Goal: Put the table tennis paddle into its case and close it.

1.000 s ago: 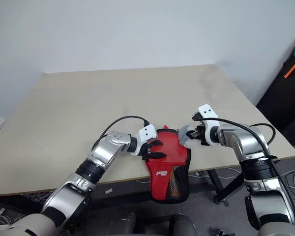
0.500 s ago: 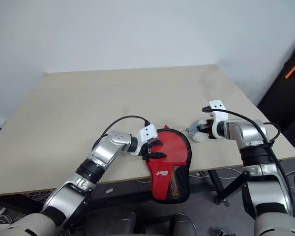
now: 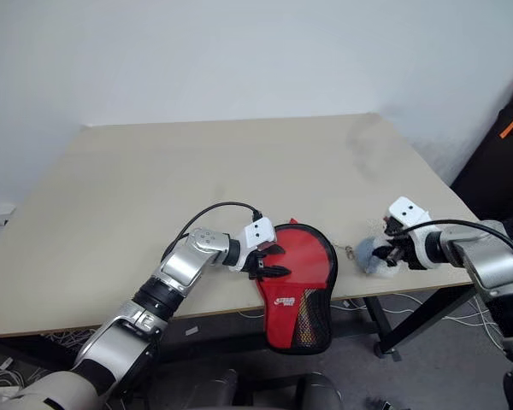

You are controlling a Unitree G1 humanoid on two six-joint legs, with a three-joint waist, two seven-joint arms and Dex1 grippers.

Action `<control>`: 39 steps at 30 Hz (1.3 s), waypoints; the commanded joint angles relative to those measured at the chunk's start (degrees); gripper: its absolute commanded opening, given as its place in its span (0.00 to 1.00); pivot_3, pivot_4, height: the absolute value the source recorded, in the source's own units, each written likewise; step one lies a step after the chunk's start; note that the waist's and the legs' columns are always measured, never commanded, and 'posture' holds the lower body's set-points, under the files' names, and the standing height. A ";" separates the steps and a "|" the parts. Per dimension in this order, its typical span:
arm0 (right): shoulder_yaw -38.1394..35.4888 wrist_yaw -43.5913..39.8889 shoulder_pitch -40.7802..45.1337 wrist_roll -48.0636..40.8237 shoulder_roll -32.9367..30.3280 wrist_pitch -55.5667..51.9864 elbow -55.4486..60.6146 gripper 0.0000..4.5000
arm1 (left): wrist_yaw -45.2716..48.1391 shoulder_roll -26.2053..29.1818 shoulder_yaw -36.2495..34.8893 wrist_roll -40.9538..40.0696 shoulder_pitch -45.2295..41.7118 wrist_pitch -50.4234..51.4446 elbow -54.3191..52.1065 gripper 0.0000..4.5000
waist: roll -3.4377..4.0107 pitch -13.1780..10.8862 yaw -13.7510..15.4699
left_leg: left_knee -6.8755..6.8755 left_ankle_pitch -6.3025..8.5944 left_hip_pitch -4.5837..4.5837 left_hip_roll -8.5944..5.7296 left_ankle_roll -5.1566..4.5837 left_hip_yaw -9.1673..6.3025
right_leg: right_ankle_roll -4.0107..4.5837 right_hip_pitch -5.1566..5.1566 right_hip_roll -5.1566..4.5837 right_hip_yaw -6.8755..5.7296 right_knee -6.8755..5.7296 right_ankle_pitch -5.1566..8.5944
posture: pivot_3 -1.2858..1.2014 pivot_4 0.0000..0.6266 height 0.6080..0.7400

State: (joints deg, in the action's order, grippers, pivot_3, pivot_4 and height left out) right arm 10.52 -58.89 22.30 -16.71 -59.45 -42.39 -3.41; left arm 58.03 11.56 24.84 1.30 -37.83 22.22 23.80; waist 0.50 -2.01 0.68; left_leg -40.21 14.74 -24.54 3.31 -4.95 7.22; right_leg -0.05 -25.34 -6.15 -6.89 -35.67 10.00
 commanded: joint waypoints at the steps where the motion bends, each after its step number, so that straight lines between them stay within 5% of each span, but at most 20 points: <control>1: -1.55 -4.09 -3.21 1.00 -3.99 3.07 3.19 0.07 | 0.07 0.94 3.72 3.38 1.77 2.25 4.86 0.64 | -0.02 0.00 0.06 | 0.00 0.00 0.01 0.00 0.00 -0.01 | -0.01 0.01 -0.01 -0.01 0.00 0.01 | 0.52 0.00 0.88; 14: -1.25 -12.75 -19.49 3.12 -11.92 17.66 17.55 0.07 | 0.47 1.10 4.20 3.27 1.61 2.62 4.90 0.64 | -0.11 0.00 0.66 | -0.01 0.06 0.01 -0.10 -0.06 -0.12 | -0.13 0.06 -0.14 -0.11 0.03 0.09 | 0.52 0.00 0.88; 20: 0.21 -11.22 -18.40 6.89 -9.80 18.99 15.98 0.07 | 0.80 1.16 4.50 3.23 1.82 3.26 4.33 0.64 | -0.16 0.01 0.85 | -0.01 0.08 0.01 -0.10 -0.07 -0.12 | -0.14 0.06 -0.15 -0.11 0.03 0.10 | 0.52 0.00 0.88; 39: -14.04 -22.95 -29.05 -2.90 -14.36 22.35 21.54 0.07 | 2.45 0.10 6.67 3.93 0.38 2.69 6.23 0.64 | -0.30 -0.02 1.42 | -0.01 0.09 0.01 -0.15 -0.08 -0.13 | -0.15 0.07 -0.21 -0.13 0.04 0.10 | 0.52 0.00 0.88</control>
State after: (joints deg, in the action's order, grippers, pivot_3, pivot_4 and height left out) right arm -2.11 -79.05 -5.61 -18.55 -71.90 -20.36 15.83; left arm 59.94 10.73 27.03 1.51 -40.36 23.02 25.76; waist 0.20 -2.04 2.10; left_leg -40.21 14.84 -24.53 3.14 -5.05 7.08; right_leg -0.23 -25.26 -6.39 -7.04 -35.63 10.13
